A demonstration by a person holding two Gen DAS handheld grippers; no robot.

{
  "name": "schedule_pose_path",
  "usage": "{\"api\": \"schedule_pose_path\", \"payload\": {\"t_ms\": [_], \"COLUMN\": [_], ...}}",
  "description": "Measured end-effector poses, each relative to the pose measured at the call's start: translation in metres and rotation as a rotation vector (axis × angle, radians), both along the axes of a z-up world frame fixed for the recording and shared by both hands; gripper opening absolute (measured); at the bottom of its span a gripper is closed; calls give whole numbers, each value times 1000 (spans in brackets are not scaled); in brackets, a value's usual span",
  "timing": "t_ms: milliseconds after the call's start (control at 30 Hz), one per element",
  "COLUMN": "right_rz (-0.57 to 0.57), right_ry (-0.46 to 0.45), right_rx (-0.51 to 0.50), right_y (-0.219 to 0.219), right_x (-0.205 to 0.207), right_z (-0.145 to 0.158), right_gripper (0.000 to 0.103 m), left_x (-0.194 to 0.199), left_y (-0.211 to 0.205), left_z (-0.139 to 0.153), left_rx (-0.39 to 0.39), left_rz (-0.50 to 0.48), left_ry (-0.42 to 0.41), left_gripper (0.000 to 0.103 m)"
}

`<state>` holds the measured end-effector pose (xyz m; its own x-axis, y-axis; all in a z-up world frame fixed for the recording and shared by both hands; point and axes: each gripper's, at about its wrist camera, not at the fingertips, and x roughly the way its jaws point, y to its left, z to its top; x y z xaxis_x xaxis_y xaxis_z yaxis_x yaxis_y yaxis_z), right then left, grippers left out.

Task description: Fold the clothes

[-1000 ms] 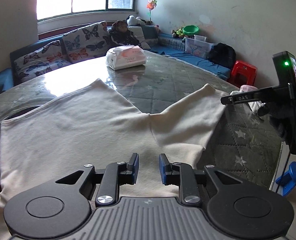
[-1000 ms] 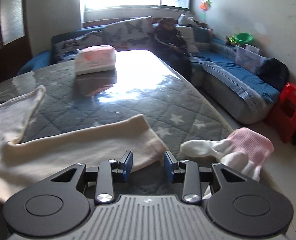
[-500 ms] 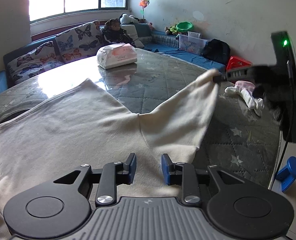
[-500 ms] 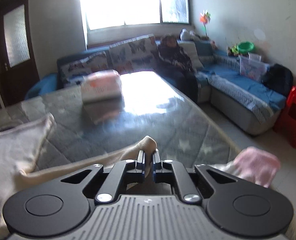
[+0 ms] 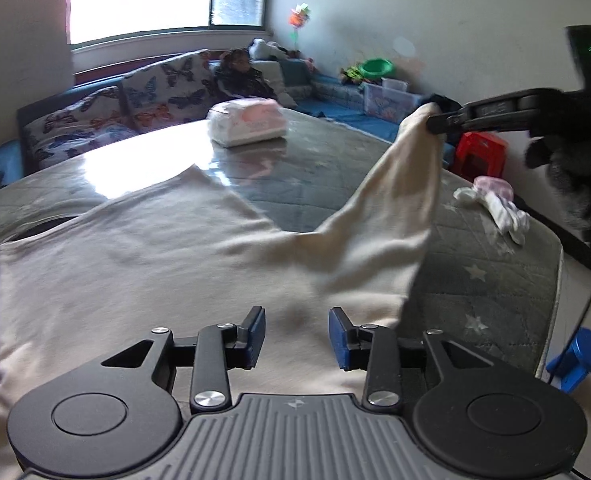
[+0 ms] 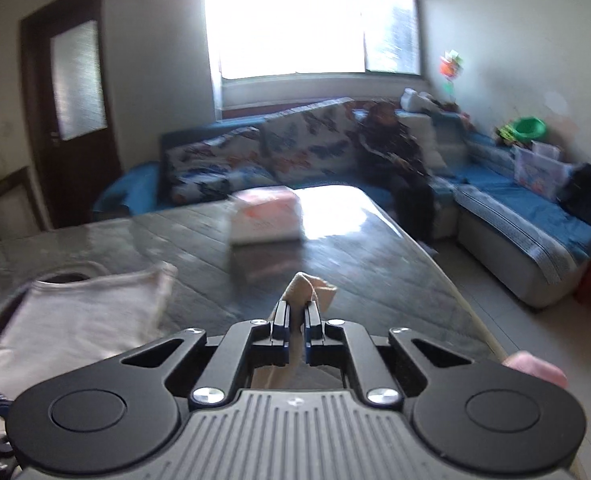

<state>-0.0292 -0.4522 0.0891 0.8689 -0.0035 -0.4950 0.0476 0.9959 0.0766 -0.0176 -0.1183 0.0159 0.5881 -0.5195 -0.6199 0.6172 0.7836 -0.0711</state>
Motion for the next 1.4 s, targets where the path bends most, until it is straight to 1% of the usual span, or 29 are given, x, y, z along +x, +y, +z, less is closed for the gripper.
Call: {"api": "schedule_pose_path", "payload": {"t_ms": [100,233,400,533,667,867,967,1000,1167,1267,1400], "right_rz": [79,202,364,470,550,658,707,717,730,688,572], "right_ry": [-25,-42,-13,32,105,196,221,224,189,170,193], "right_rx": [-4,-16,-28,-47,-68,-72,-58,-54,-64,-104,-138], "right_y": [26,70,134,184,227,266,275,276,257,233,188], "right_x": [-3,-4,5,16,19,16,13,11,0,-5,-8], "right_z": [19,37,39,26,-1,-42,-51,-52,-34,-24,-26], "right_gripper": [6,6,6,6,6,6,8,11,15,17,18], "left_x": [0,-2,-7,-13,-16,-21,-23,-23,-20,-17,-11], "left_y": [23,57,96,118,131,150,159,159,153,143,130], "left_z": [2,2,2,1,-1,-3,-4,-4,0,0,-6], "left_rx": [-12,-34,-65,-81,-86,-93,-97,-97,-99,-99,-81], "left_rz": [58,133,214,256,286,332,353,355,338,317,297], "left_ry": [-1,-2,-10,-12,-7,0,4,3,-5,-6,3], "left_gripper": [38,38,40,40,41,41,41,41,41,41,40]}}
